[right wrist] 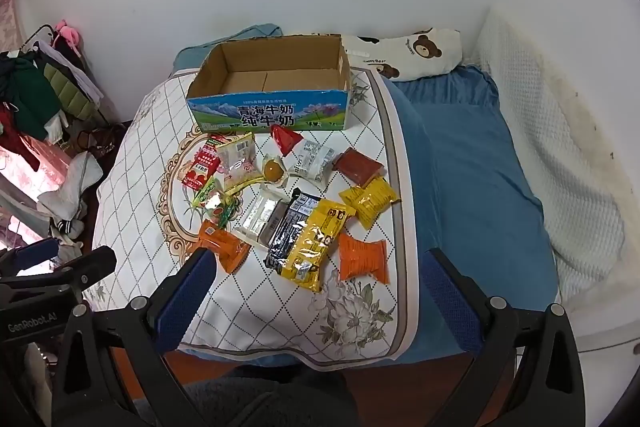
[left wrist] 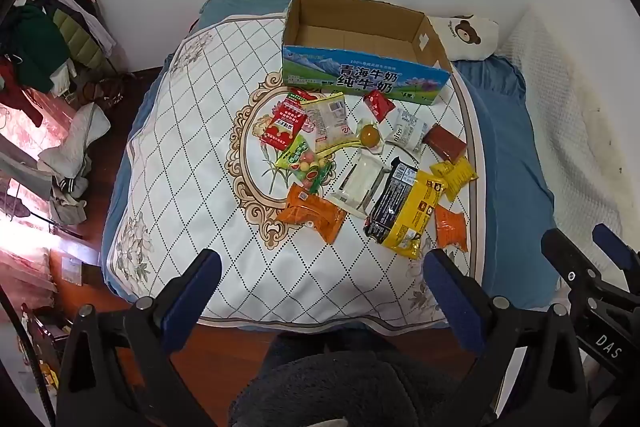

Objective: Organize snacks

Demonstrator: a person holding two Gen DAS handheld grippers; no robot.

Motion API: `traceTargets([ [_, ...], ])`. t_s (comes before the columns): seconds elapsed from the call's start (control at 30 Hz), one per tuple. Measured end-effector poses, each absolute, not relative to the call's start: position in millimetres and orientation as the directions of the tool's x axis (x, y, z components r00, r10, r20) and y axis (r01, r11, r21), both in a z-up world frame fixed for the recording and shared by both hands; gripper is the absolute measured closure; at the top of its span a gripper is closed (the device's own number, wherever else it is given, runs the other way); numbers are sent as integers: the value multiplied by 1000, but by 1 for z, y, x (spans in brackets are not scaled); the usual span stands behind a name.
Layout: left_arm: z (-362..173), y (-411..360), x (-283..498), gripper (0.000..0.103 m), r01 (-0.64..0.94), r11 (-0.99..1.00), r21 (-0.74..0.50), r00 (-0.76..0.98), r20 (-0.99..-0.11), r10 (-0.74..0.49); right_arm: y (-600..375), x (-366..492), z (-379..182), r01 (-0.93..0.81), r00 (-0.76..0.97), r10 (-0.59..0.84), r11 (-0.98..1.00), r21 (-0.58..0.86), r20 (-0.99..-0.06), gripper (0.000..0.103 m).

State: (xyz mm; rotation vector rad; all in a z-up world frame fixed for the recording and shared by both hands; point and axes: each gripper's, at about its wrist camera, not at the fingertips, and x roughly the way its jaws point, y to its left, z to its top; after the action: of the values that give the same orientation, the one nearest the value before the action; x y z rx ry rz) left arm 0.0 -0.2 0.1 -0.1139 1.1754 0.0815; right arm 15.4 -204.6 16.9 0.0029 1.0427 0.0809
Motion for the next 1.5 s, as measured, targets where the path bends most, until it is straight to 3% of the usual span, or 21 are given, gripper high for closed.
traceTargets([
  [1.5,4,10,7,0,-119,991,-55,382,-924,-5,-200,21,19,-67,502,91,996,67,-860,0],
])
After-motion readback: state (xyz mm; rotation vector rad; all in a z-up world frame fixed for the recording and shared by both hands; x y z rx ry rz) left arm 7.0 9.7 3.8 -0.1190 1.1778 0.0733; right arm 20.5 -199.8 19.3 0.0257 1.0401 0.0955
